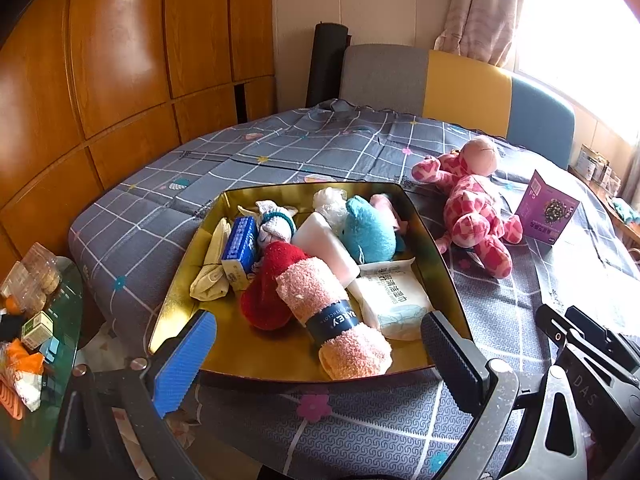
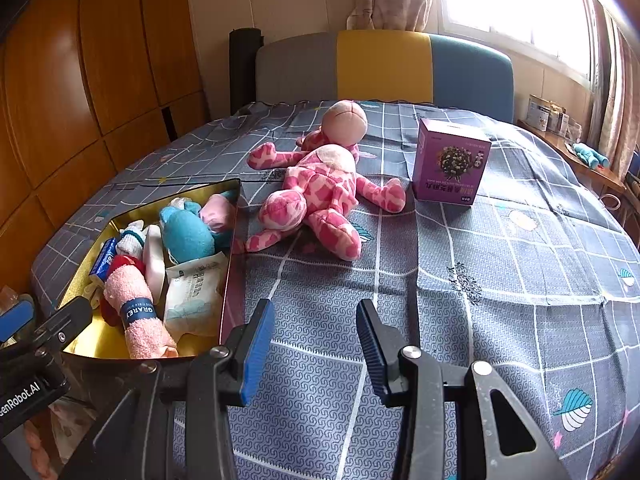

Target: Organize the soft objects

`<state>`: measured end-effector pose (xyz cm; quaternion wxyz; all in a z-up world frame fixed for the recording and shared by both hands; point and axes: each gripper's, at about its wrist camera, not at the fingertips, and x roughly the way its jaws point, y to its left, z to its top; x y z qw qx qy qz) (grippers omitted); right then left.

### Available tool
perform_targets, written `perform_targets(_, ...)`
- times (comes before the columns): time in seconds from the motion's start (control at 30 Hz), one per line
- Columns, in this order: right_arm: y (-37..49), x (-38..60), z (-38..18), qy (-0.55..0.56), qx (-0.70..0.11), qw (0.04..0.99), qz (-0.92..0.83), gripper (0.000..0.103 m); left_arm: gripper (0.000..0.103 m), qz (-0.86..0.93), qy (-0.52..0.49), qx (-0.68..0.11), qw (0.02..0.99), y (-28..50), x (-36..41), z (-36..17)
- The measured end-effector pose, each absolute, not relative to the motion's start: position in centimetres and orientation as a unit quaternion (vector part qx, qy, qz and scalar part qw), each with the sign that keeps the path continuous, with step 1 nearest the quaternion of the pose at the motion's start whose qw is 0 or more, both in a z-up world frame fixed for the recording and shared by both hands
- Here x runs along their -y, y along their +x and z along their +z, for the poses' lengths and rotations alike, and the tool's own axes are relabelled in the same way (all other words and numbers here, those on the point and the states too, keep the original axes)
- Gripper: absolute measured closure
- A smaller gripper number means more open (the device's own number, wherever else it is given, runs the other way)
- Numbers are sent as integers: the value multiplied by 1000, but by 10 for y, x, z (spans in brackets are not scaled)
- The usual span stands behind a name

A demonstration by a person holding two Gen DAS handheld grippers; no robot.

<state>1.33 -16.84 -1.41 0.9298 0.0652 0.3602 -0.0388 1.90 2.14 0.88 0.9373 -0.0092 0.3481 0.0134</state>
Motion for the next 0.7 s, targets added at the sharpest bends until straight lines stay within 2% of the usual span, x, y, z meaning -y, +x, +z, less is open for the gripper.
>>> perform_targets(0.7, 13, 169, -16, 68, -364, 928, -38, 60, 0, 12, -8, -351, 936, 19, -21, 8)
